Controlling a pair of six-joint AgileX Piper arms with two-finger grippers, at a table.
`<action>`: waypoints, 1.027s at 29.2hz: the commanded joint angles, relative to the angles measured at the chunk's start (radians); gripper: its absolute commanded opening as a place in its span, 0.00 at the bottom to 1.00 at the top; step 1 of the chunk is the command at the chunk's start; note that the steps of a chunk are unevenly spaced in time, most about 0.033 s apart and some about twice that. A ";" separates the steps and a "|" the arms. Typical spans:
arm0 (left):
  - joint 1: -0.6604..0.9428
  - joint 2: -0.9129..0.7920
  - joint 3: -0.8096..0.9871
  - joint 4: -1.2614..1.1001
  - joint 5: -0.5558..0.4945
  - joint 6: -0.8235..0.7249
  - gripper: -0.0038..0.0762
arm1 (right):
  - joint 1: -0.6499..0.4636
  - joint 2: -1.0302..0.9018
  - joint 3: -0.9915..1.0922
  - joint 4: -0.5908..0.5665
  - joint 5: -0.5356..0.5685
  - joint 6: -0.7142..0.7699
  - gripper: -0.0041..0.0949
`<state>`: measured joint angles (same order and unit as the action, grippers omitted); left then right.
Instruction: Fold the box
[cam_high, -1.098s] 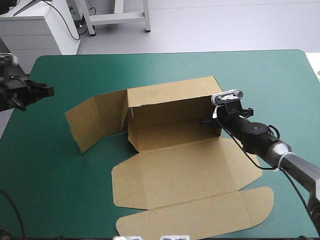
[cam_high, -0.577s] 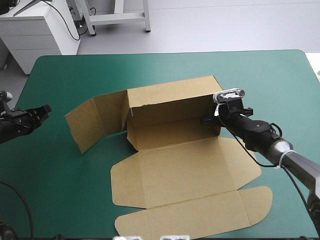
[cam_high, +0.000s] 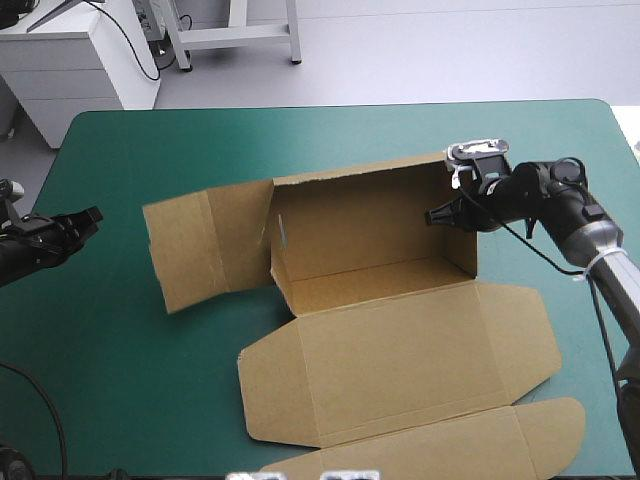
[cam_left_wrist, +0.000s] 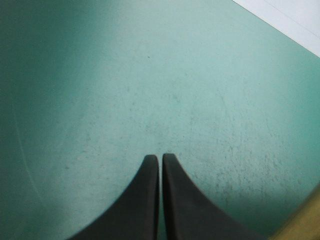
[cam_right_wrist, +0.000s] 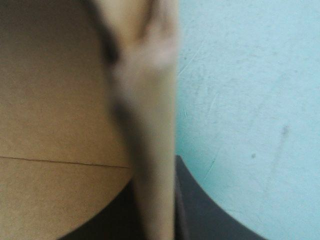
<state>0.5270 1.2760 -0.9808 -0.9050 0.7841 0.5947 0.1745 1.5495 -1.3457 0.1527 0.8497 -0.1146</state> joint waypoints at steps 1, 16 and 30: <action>0.001 -0.028 -0.025 -0.058 -0.002 0.002 0.06 | -0.006 -0.040 -0.171 -0.025 0.121 0.115 0.04; -0.001 -0.028 -0.023 -0.149 0.026 0.002 0.06 | -0.006 0.133 -0.310 -0.028 0.401 0.242 0.04; -0.001 -0.028 -0.023 -0.230 0.024 0.004 0.06 | -0.004 0.295 -0.346 -0.139 0.372 0.176 0.06</action>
<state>0.5270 1.2760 -0.9758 -1.0594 0.8175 0.5947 0.1755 1.8648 -1.6579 0.0555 1.2112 0.0974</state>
